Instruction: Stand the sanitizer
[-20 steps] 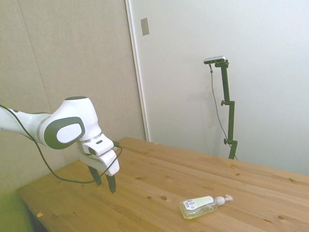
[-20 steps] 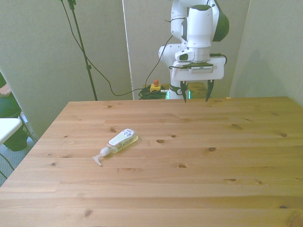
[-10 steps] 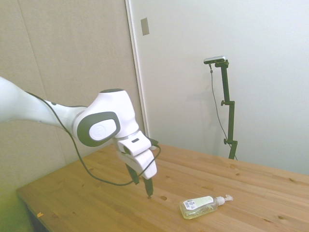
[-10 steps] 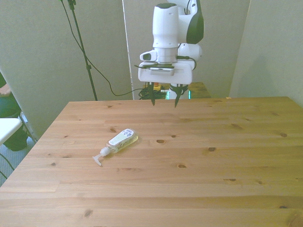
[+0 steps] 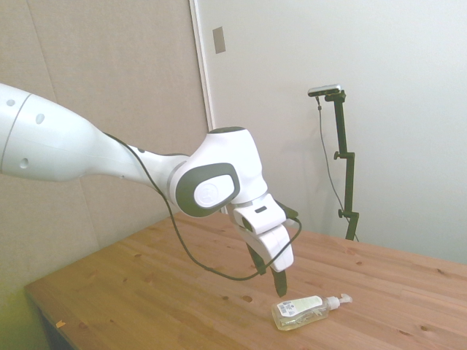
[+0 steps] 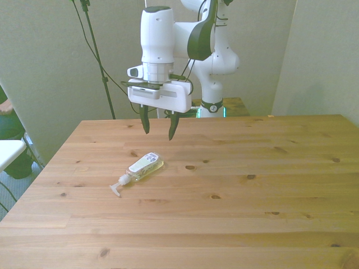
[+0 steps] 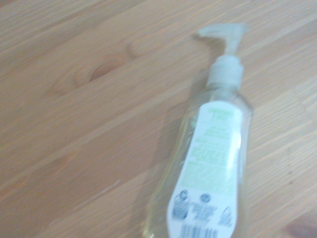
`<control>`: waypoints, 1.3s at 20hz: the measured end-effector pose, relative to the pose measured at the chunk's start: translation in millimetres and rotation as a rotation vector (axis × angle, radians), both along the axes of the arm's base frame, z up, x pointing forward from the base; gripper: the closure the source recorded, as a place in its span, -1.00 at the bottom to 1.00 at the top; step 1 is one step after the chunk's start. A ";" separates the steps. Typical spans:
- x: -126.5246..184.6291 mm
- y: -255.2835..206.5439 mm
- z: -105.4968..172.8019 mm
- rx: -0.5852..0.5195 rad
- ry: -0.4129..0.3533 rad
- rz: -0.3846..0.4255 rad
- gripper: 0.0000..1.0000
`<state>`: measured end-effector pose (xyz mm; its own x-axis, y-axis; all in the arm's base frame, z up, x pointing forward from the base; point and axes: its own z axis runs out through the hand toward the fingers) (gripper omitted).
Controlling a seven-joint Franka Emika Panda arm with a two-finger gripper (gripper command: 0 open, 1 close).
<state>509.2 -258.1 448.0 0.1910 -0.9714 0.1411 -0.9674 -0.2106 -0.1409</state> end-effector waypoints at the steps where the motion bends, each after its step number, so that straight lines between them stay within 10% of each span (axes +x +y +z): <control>1: 2.4 -9.8 -0.9 -0.003 -0.001 -0.018 -1.00; 26: 112.1 -109.5 -76.3 0.070 -0.025 -0.059 -1.00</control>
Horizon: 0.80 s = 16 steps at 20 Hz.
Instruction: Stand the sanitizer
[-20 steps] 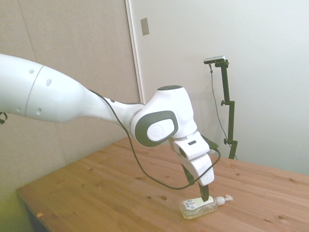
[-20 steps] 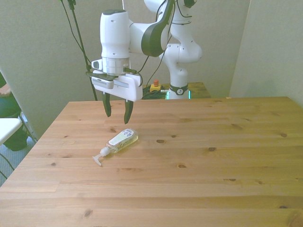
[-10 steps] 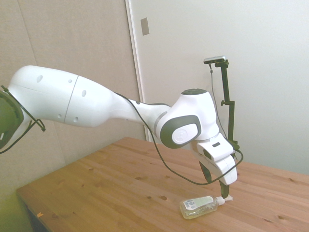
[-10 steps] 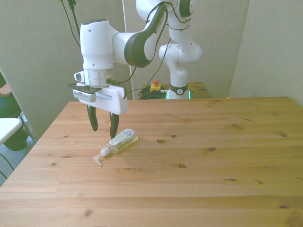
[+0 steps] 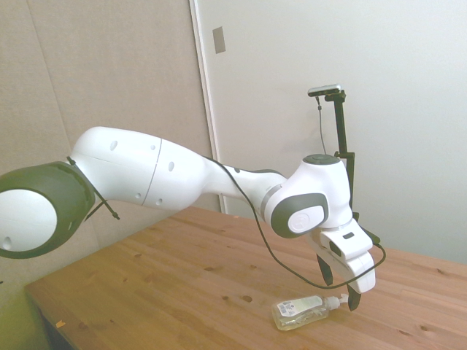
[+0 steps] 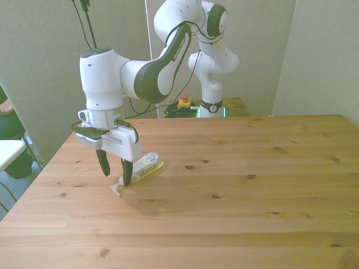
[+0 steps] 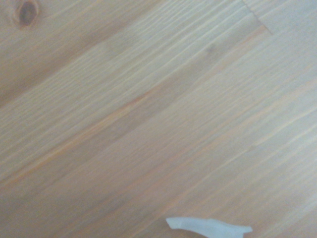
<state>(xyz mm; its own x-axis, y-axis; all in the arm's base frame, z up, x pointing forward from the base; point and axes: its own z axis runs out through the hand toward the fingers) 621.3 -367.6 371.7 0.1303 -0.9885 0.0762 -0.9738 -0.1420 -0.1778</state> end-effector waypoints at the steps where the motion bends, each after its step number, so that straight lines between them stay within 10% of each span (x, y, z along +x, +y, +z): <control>1: 0.4 -1.2 -7.1 0.003 0.007 0.002 -1.00; 4: -0.1 -5.1 -15.9 0.007 0.010 0.003 -1.00; 5: -0.6 -5.8 -16.0 0.010 0.008 0.003 1.00; 16: -5.2 -10.7 -16.0 0.027 0.001 0.040 1.00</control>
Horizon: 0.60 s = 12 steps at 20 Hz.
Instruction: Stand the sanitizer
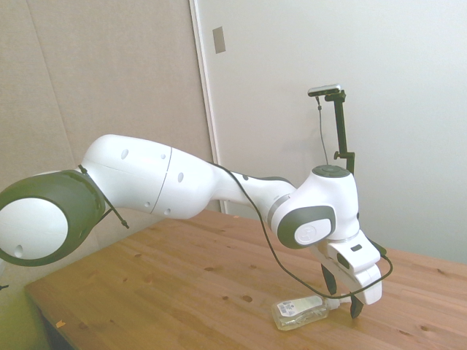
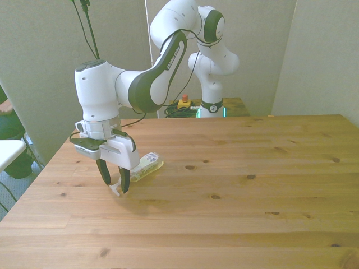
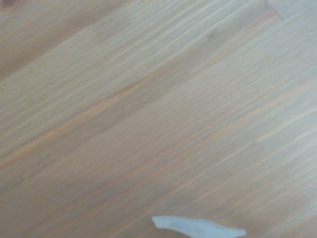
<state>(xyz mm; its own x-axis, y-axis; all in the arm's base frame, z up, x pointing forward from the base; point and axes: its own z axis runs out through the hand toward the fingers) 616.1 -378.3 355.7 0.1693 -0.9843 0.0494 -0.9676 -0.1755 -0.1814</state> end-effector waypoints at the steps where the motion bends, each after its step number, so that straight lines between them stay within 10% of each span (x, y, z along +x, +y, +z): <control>1: -1.7 -0.6 -0.3 0.001 0.001 0.005 1.00; 12: -7.6 -0.6 10.7 0.030 0.026 0.027 1.00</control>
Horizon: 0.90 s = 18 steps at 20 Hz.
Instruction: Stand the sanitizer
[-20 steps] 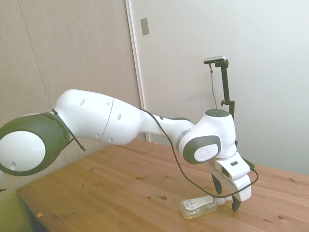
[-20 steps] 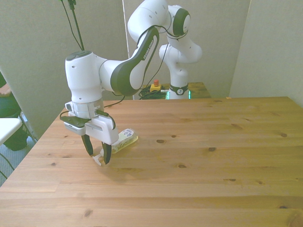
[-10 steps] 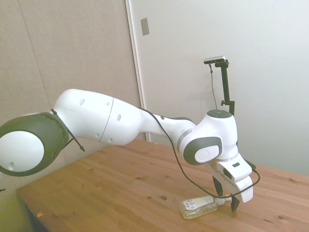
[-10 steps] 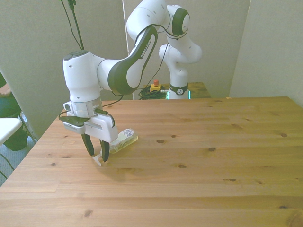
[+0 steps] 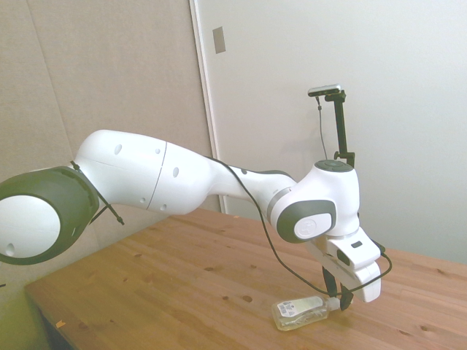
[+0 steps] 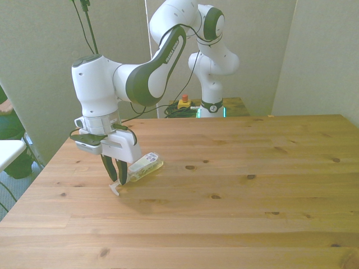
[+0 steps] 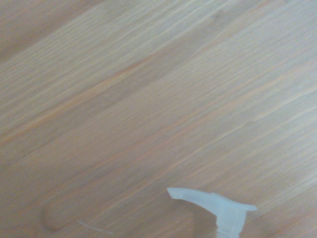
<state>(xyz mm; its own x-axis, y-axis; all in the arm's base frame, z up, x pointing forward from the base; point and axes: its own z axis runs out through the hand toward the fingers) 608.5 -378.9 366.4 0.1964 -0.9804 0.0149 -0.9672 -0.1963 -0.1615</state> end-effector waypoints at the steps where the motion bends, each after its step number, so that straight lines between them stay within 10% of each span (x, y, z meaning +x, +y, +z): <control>1: -0.4 -0.6 -0.1 0.000 0.000 -0.001 1.00; 12: -11.1 -10.7 -11.7 0.002 -0.012 -0.018 1.00; 18: -9.3 -2.5 29.2 -0.009 -0.052 -0.017 1.00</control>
<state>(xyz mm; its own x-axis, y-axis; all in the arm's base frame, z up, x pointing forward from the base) 599.2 -381.4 395.6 0.1783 -0.9834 0.0338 -0.9606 -0.1814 -0.2104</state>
